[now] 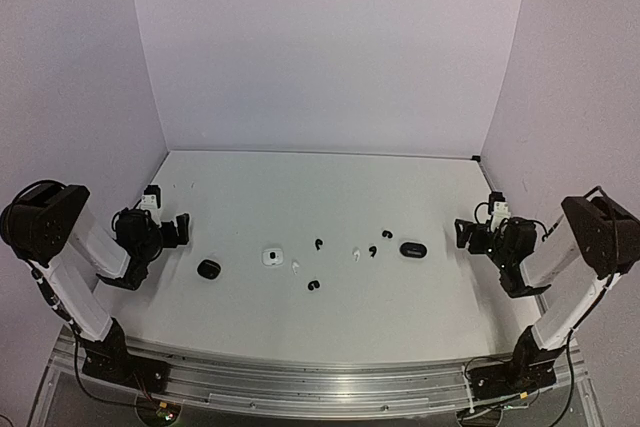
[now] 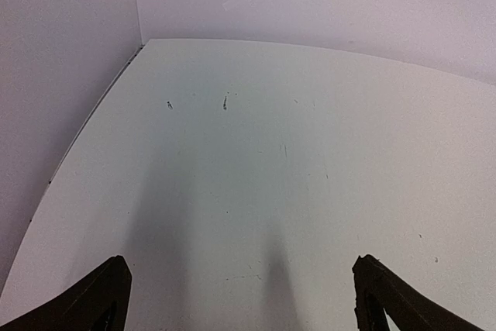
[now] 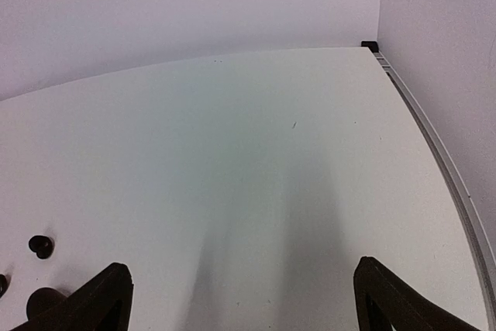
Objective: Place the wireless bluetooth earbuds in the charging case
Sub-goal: Pick up the charging case from the center of the board.
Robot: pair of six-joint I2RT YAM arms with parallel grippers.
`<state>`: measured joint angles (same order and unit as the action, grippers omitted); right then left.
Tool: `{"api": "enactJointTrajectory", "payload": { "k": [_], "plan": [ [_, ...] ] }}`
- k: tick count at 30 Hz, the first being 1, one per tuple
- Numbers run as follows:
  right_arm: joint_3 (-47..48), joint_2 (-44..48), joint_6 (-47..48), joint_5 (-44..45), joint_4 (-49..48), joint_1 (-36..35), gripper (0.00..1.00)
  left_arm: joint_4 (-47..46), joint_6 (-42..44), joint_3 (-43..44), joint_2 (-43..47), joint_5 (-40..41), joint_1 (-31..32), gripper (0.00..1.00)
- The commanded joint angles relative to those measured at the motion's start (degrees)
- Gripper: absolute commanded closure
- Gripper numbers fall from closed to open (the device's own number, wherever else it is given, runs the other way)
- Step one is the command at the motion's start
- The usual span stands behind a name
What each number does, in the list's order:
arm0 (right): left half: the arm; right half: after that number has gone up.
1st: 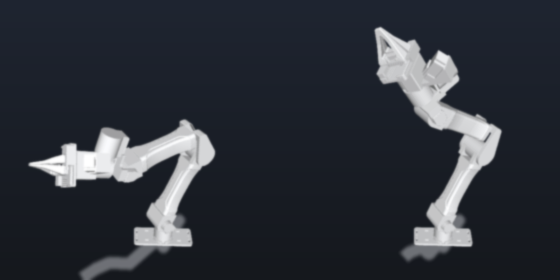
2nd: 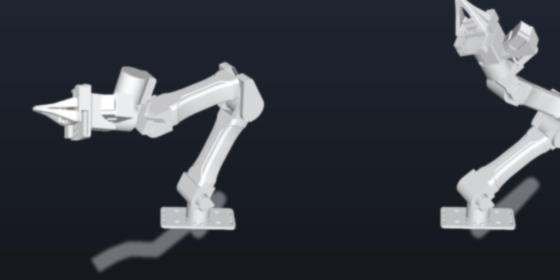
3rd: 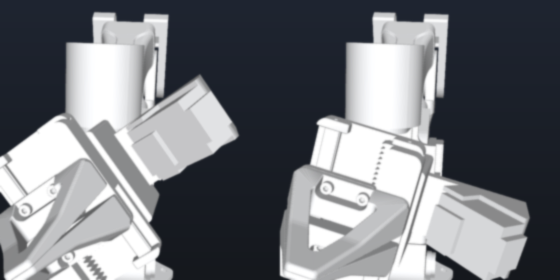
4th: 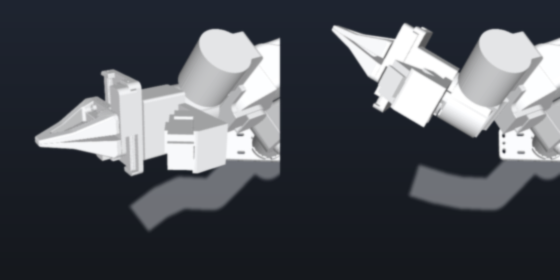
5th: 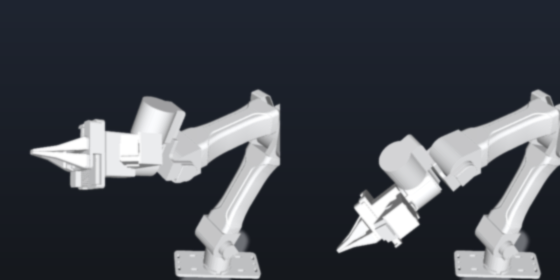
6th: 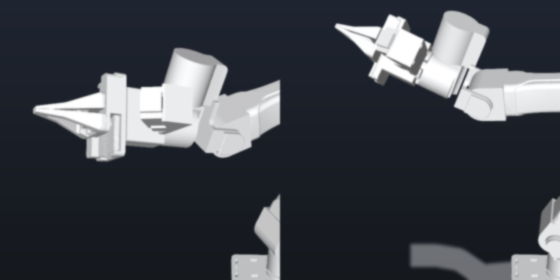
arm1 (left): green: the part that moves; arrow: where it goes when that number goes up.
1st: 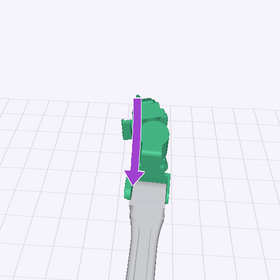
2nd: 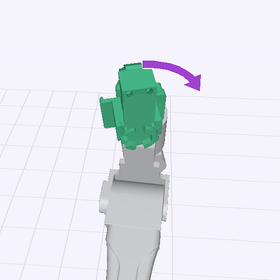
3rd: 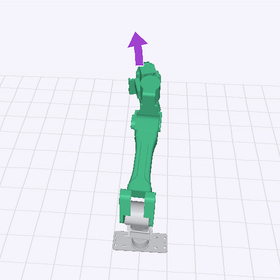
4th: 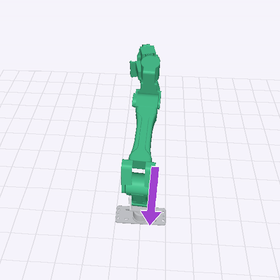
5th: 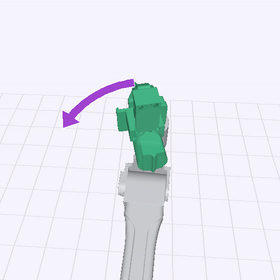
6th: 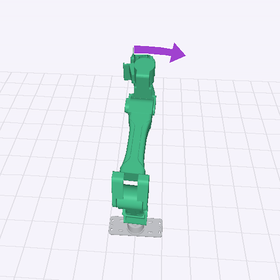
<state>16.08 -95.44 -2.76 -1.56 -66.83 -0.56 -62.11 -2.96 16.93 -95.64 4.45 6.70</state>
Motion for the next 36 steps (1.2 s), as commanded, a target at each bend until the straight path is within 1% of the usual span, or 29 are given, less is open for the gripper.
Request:
{"api": "enactJointTrajectory", "payload": {
  "k": [1, 4, 8, 10, 12, 13, 15, 16, 19, 21, 23, 24, 25, 26, 27, 29, 31, 34, 36],
  "plan": [
    [0.96, 4.35, 0.71, -2.09, -0.48, 0.12, 0.02, -3.06, 0.44, 1.09, 0.98, -0.58, 0.06, 0.0],
    [0.41, 8.71, 1.46, -3.54, 1.97, 0.12, 0.02, -3.09, 0.48, 1.05, 0.98, -0.61, 0.03, 0.0],
    [0.07, 17.09, 0.98, -5.23, 6.19, 0.12, 0.02, -3.32, 0.58, 0.94, 1.36, -0.53, 0.05, 0.0],
    [1.14, 21.33, 0.45, -8.43, 8.27, 0.12, 0.02, 0.48, 0.57, 2.39, 2.65, -0.49, 0.04, 0.0],
    [4.16, 23.85, -0.33, -11.94, 13.38, 0.12, 0.02, 6.51, 1.52, 5.29, 4.87, -2.28, 0.06, 0.0],
    [5.85, 24.98, -0.63, -13.95, 16.96, 0.12, 0.02, 9.54, 2.03, 6.7, 6.05, -3.54, 0.05, 0.0],
    [9.92, 26.31, -1.37, -17.54, 22.78, 0.12, 0.02, 15.61, 4.44, 8.65, 9.42, -8.62, 0.01, 0.0],
    [11.32, 26.73, -2.24, -18.89, 24.81, 0.12, 0.02, 18.16, 7.07, 9.86, 11.1, -13.6, 0.05, 0.0],
    [14.64, 28.44, -4.1, -20.17, 27.2, -0.24, 0.02, 30.95, 21.5, 15.38, 15.03, -33.3, 0.13, 0.0],
    [16.46, 29.28, -4.47, -20.04, 28.46, -1.93, 0.02, 44.84, 30.05, 21.54, 14.94, -41.68, 0.93, 0.0],
    [18.36, 29.73, -4.02, -19.17, 30.69, -4.43, 0.02, 62.55, 40.58, 28.69, 12.42, -45.37, 3.09, 0.0],
    [19.18, 29.78, -3.48, -18.44, 32.0, -6.16, 0.02, 70.95, 48.55, 32.92, 10.7, -46.76, 4.77, 0.01],
    [20.02, 29.75, -2.9, -17.7, 32.8, -7.76, 0.02, 81.57, 57.34, 36.93, 8.22, -48.1, 6.06, 0.0],
    [20.68, 29.65, -2.2, -16.86, 33.58, -9.7, 0.02, 90.38, 64.21, 41.38, 5.65, -49.28, 7.07, 0.0],
    [21.17, 29.39, -1.65, -16.04, 33.96, -12.22, 0.02, 95.51, 66.26, 45.86, 3.21, -49.57, 7.89, 0.0],
    [22.05, 28.6, -1.1, -14.41, 34.21, -15.59, 0.02, 101.81, 67.93, 51.29, -2.13, -50.16, 8.7, 0.0],
    [22.94, 27.49, -1.39, -13.01, 34.18, -18.63, 0.02, 104.35, 71.59, 55.28, -5.88, -48.81, 10.58, 0.0],
    [23.89, 25.64, -1.88, -10.89, 33.96, -22.8, 0.02, 100.68, 70.97, 56.66, -8.99, -43.15, 15.09, 0.01],
    [24.49, 24.17, -1.13, -10.16, 34.02, -25.42, 0.02, 98.09, 70.47, 56.7, -10.64, -40.86, 17.82, 0.01]
  ]
}}
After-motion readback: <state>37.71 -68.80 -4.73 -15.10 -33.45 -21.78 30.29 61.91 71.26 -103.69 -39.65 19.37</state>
